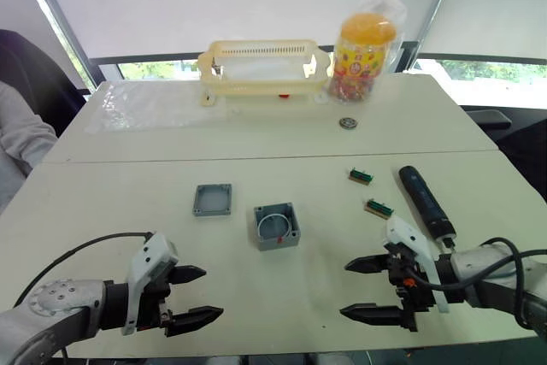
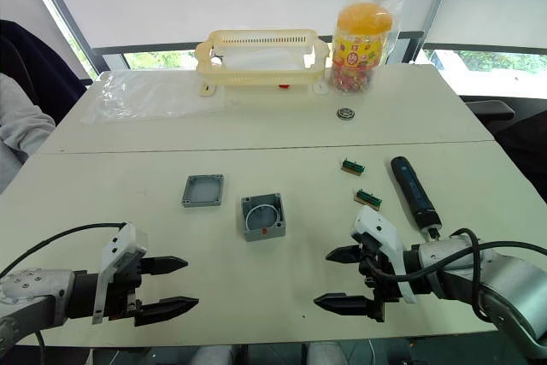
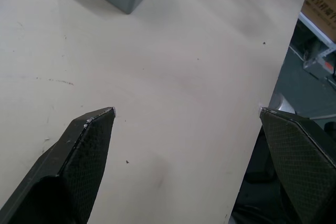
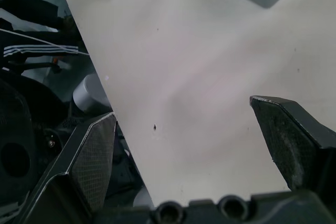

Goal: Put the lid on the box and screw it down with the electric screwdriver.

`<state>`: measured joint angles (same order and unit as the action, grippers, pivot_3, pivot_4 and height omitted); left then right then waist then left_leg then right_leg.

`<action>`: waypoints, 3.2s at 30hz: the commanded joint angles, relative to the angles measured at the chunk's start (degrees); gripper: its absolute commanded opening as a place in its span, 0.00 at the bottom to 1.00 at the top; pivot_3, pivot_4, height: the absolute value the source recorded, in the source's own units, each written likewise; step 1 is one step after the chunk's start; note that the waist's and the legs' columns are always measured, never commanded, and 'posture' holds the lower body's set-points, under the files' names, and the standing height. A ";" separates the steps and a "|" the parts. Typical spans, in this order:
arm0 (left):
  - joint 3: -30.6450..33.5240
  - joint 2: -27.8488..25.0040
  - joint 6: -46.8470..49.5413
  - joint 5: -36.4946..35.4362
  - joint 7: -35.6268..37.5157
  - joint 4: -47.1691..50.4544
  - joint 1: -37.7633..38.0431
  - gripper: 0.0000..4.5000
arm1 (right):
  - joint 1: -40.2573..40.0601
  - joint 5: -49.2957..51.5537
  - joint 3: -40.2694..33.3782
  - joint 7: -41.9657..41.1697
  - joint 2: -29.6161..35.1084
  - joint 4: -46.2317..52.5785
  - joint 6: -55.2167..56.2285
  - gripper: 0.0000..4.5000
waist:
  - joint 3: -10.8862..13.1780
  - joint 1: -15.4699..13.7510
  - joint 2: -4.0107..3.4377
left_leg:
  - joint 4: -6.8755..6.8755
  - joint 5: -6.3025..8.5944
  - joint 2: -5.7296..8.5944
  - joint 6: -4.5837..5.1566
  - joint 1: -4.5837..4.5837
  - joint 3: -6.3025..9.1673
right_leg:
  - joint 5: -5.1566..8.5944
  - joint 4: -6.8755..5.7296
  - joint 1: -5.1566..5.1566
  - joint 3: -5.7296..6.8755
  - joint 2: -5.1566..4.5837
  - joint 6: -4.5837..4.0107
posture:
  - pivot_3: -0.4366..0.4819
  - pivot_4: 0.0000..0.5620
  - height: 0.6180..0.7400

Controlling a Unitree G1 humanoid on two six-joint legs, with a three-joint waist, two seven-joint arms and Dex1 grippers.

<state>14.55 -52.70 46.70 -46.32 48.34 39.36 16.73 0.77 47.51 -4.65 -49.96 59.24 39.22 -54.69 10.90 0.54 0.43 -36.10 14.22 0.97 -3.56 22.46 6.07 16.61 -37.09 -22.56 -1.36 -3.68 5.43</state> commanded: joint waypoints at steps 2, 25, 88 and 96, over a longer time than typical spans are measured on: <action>2.75 -0.36 -1.09 -0.01 0.33 -0.53 -1.38 1.00 | 2.76 0.06 0.26 0.43 -1.97 -0.92 1.17 0.99 | 0.00 0.00 0.00 | 0.00 0.00 0.00 0.00 0.00 0.00 | 0.00 0.00 0.00 0.00 0.00 0.00 | 0.48 0.27 1.00; -23.12 -12.64 0.71 12.93 16.54 -9.66 -48.32 1.00 | 19.84 3.15 3.43 7.37 -3.89 1.27 -6.34 0.99 | 0.06 0.22 0.10 | 0.08 0.00 0.02 0.00 0.11 0.01 | -0.14 -0.01 -0.12 0.05 0.06 0.23 | 0.48 0.27 1.00; -55.62 22.27 -64.62 55.31 34.56 -65.65 -74.13 0.02 | 11.48 -3.60 5.50 21.47 -14.13 5.55 -4.35 1.00 | 0.06 -0.14 0.15 | -0.14 -0.07 0.08 0.12 0.04 0.15 | -0.16 -0.39 -0.04 0.17 0.09 0.29 | 0.48 0.27 1.00; -55.41 28.67 -77.19 57.32 36.45 -77.42 -77.77 0.02 | 8.85 -2.53 4.08 24.59 -15.42 8.23 -5.69 1.00 | -0.01 -1.33 0.11 | -0.38 -0.08 0.14 0.14 -0.02 0.21 | -0.20 -0.38 0.21 0.19 0.04 0.37 | 0.48 0.27 1.00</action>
<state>-40.63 -25.00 -29.27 9.41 84.39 -36.40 -61.17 9.68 44.14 1.35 -25.99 44.05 45.08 -60.38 10.89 -0.78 0.55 -36.51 14.14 1.12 -3.42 22.44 6.32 16.40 -37.46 -22.31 -1.15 -3.63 5.80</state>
